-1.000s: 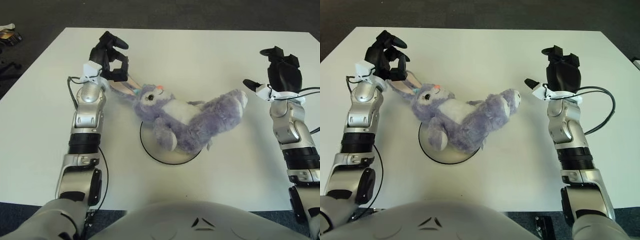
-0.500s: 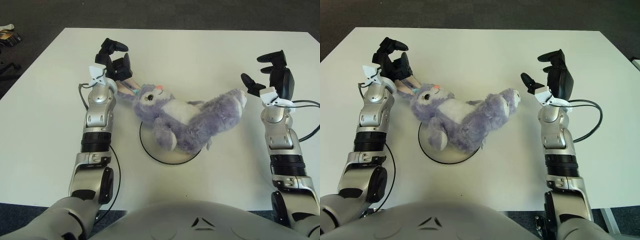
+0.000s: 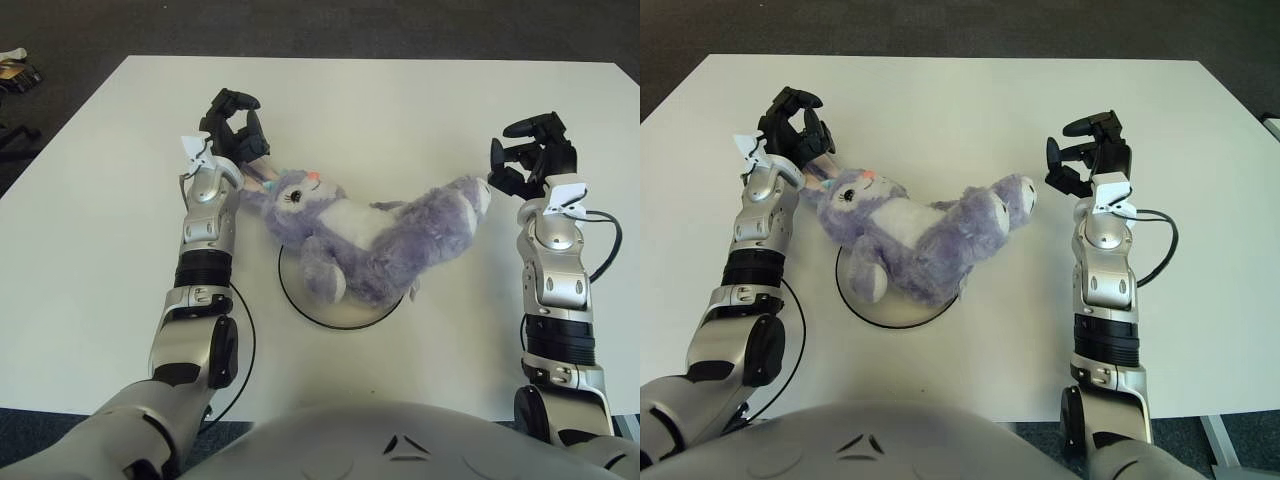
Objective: Put the doll into the plate.
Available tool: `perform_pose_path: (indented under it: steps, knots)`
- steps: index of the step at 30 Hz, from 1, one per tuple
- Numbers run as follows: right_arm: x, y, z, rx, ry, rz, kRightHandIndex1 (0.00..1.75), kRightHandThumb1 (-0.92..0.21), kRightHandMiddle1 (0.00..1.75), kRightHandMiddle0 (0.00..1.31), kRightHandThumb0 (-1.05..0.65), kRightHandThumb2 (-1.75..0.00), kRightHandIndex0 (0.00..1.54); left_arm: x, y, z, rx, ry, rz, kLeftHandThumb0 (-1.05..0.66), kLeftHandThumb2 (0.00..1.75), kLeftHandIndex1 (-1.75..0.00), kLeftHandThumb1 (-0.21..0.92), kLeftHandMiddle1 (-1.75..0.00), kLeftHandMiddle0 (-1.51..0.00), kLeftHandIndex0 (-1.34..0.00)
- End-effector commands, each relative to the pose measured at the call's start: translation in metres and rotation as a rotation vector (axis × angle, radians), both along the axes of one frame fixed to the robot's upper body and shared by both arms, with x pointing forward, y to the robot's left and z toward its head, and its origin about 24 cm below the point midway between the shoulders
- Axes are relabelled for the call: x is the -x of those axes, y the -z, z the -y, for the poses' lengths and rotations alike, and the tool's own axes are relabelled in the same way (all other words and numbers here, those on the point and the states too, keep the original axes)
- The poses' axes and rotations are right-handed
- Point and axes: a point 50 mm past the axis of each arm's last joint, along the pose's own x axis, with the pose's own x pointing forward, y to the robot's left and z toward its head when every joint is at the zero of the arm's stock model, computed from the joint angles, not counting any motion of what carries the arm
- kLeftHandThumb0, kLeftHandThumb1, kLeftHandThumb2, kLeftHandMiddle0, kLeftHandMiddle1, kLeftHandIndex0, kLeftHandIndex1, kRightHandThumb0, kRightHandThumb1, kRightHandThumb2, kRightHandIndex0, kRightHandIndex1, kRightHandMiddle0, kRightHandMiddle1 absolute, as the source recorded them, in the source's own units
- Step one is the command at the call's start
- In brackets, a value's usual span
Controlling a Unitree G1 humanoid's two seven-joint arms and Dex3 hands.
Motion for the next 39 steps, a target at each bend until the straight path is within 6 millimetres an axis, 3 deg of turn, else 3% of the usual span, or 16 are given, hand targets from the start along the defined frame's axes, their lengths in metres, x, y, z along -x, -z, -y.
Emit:
perform_pose_path:
  steps: [1, 4, 16, 39]
  knots:
    - [0.003, 0.0, 0.0, -0.068, -0.012, 0.006, 1.61, -0.35, 1.75, 0.43, -0.01, -1.24, 0.59, -0.003, -0.006, -0.001, 0.007, 0.007, 0.043, -0.48, 1.33, -1.75, 0.3, -1.75, -1.3, -0.62]
    - [0.003, 0.003, -0.002, -0.111, -0.028, 0.006, 1.67, -0.29, 1.75, 0.44, -0.01, -1.33, 0.62, -0.003, -0.006, -0.002, 0.003, 0.006, 0.049, -0.48, 1.33, -1.75, 0.3, -1.75, -1.31, -0.63]
    - [0.006, 0.015, -0.009, -0.222, -0.014, 0.007, 1.61, -0.06, 1.75, 0.6, -0.01, -1.56, 0.82, -0.003, -0.005, -0.004, 0.025, 0.002, 0.056, -0.48, 1.34, -1.75, 0.3, -1.75, -1.31, -0.63]
    - [0.012, 0.028, -0.019, -0.127, 0.013, -0.054, 1.58, 0.11, 1.75, 0.72, -0.01, -1.74, 0.97, 0.007, 0.007, -0.002, 0.036, 0.009, 0.053, -0.48, 1.34, -1.75, 0.3, -1.75, -1.31, -0.63]
